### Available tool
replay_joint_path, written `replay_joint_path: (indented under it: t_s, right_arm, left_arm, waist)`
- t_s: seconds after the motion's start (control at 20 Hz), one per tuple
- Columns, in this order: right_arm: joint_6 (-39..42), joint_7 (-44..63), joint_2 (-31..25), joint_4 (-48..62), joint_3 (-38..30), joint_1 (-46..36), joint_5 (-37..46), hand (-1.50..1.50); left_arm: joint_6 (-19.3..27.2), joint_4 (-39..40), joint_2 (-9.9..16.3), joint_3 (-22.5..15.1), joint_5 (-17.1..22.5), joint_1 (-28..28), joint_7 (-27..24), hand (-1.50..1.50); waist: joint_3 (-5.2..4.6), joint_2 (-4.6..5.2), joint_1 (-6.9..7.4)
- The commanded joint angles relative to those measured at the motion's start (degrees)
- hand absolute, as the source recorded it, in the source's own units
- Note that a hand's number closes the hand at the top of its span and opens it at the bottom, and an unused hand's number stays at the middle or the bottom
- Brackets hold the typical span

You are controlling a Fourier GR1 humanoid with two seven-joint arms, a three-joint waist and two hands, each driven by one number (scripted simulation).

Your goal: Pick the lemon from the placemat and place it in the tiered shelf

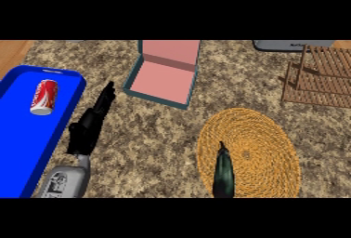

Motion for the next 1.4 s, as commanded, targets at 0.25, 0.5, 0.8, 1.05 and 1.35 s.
replay_joint_path:
  t_s: [0.25,0.5,0.8,1.05,1.35]
  right_arm:
    - [-1.4,-1.6,-1.5,4.8,-3.4,-0.7,-5.0,-1.5]
    - [2.9,-3.7,-3.0,4.6,-6.5,-0.5,-11.3,-1.5]
    - [9.2,-0.7,-4.0,-1.7,-5.7,0.0,-15.9,-1.5]
    - [3.7,3.3,-3.6,-2.5,-10.2,-5.0,-19.8,-1.5]
    - [6.2,7.8,-13.2,-2.2,-16.3,-3.3,-23.9,-1.5]
  left_arm:
    - [0.7,-2.9,-1.9,-1.9,-1.4,2.9,-0.5,0.0]
    - [-1.3,-3.3,-0.2,1.0,1.3,-0.7,3.4,0.0]
    - [-0.9,-4.2,-0.5,-0.1,-0.3,1.6,2.0,0.0]
    - [-0.8,-0.6,-0.4,0.6,-0.6,1.1,0.1,0.0]
    - [-0.2,3.6,-0.6,1.4,-1.3,-1.0,-2.7,0.0]
  waist:
    - [0.04,-0.2,-0.14]
    - [0.04,-0.24,-0.3]
    - [0.01,-0.37,-0.68]
    - [0.0,-0.35,-0.72]
    - [-0.02,-0.3,-1.47]
